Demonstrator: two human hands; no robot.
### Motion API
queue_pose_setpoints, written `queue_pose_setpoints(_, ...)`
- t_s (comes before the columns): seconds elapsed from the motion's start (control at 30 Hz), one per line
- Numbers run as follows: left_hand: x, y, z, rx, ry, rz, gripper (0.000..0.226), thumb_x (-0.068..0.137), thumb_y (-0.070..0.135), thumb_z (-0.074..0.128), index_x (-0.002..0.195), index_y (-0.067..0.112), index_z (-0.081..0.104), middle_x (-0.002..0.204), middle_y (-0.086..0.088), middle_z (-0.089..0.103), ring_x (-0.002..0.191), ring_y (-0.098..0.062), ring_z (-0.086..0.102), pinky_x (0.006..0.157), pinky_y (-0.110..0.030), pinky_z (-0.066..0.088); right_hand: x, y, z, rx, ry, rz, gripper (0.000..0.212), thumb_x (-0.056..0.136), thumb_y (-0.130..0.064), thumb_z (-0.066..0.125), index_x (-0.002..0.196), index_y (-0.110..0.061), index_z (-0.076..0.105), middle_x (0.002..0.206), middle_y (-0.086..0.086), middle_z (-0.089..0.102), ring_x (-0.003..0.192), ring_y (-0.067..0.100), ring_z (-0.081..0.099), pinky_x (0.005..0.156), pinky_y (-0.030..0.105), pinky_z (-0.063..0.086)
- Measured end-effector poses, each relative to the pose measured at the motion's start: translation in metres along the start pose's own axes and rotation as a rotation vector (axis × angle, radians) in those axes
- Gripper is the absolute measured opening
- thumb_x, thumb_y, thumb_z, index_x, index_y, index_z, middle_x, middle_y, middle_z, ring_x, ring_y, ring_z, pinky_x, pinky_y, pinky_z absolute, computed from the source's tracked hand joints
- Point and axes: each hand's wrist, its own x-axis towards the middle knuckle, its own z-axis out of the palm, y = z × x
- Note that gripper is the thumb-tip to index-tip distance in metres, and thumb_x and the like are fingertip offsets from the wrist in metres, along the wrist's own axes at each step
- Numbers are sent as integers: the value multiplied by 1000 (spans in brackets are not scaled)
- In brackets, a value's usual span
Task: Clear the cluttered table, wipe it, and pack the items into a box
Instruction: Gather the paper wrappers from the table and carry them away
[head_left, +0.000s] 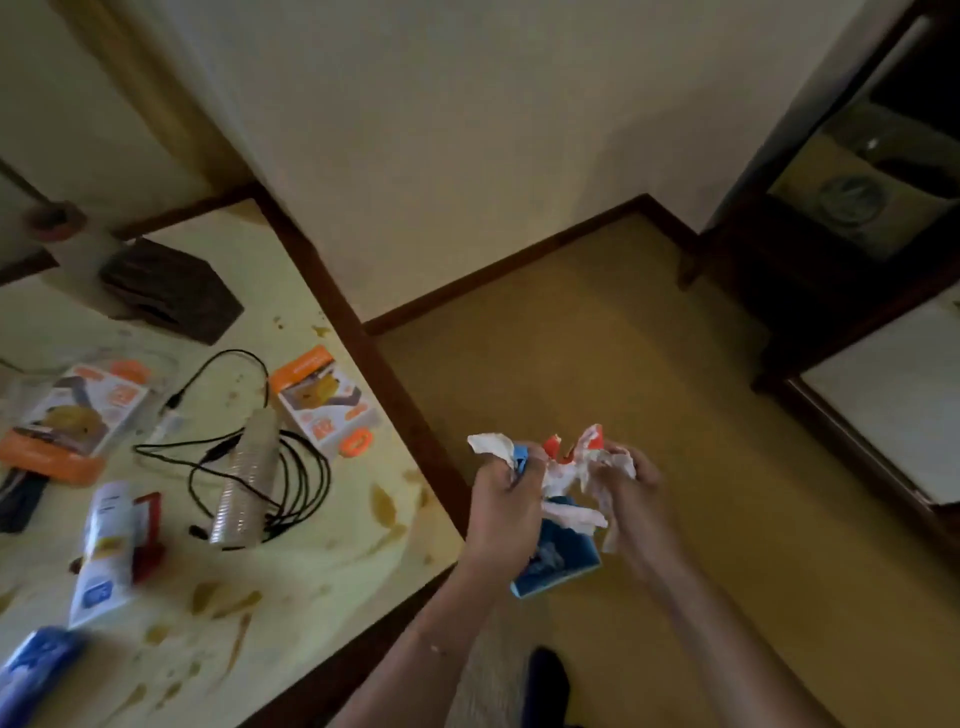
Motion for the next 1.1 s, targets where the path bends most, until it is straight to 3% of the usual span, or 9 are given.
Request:
queue_pose_setpoints(0.07, 14, -28, 50, -24, -29, -75, 38, 107, 39, 52, 81, 12, 55, 67, -6, 54, 60, -16, 57, 54, -26, 43, 23, 30, -33, -12, 1, 35, 9, 97, -13, 62, 98, -16, 71, 83, 1, 75, 76, 20, 72, 63, 32, 52)
queue_pose_setpoints(0.17, 43, -76, 101, -53, 20, -202, 32, 106, 31, 56, 81, 12, 59, 66, -2, 59, 59, -12, 58, 50, -22, 44, 56, 76, -62, -22, -8, 123, 19, 91, -29, 67, 105, -16, 72, 98, 10, 76, 90, 32, 74, 65, 33, 51)
queue_pose_setpoints(0.33, 109, -175, 137, -109, 179, -407, 28, 104, 34, 58, 105, 6, 62, 81, -5, 64, 66, -21, 58, 58, -32, 46, 116, 175, -69, 11, 39, 302, 19, 93, -4, 59, 99, -19, 69, 88, 3, 70, 80, 20, 63, 68, 33, 46)
queue_pose_setpoints(0.43, 152, -234, 145, -44, 276, -426, 15, 103, 28, 61, 96, 15, 63, 82, -3, 66, 76, -29, 65, 60, -35, 48, 149, 242, -62, 34, 25, 376, 22, 90, -2, 60, 99, -19, 70, 83, 1, 68, 77, 17, 61, 67, 31, 46)
queue_pose_setpoints(0.57, 204, -320, 151, 97, 264, -439, 24, 98, 40, 63, 93, 17, 68, 87, -8, 74, 89, -36, 72, 77, -50, 57, 191, 326, -44, 88, 26, 441, 19, 76, -6, 61, 77, -22, 71, 73, 4, 61, 72, 21, 55, 64, 34, 43)
queue_pose_setpoints(0.7, 250, -397, 152, 163, 242, -453, 29, 94, 40, 63, 106, 15, 69, 90, -2, 73, 88, -29, 71, 74, -41, 55, 230, 395, -18, 197, -25, 514, 15, 81, 2, 56, 87, -8, 66, 82, 17, 61, 70, 26, 58, 68, 38, 46)
queue_pose_setpoints(0.9, 291, -459, 153, 215, 122, -509, 98, 62, 72, 49, 149, 26, 42, 139, -10, 53, 122, -35, 56, 105, -57, 47, 274, 459, -6, 323, -160, 571, 20, 99, -12, 50, 107, -21, 66, 77, -1, 74, 60, 9, 67, 50, 23, 50)
queue_pose_setpoints(1.0, 285, -452, 153, 258, 89, -429, 72, 85, 61, 43, 151, 32, 43, 148, -9, 49, 129, -33, 51, 113, -55, 38, 274, 461, -11, 332, -214, 582, 21, 103, -26, 51, 112, -20, 69, 89, 4, 74, 72, 13, 71, 65, 30, 54)
queue_pose_setpoints(1.1, 269, -434, 156, 277, 106, -359, 51, 106, 41, 41, 154, 22, 45, 154, -8, 47, 142, -29, 44, 120, -48, 31, 263, 446, -17, 140, -210, 536, 21, 104, -33, 50, 117, -26, 66, 116, 2, 69, 93, 13, 65, 92, 39, 51)
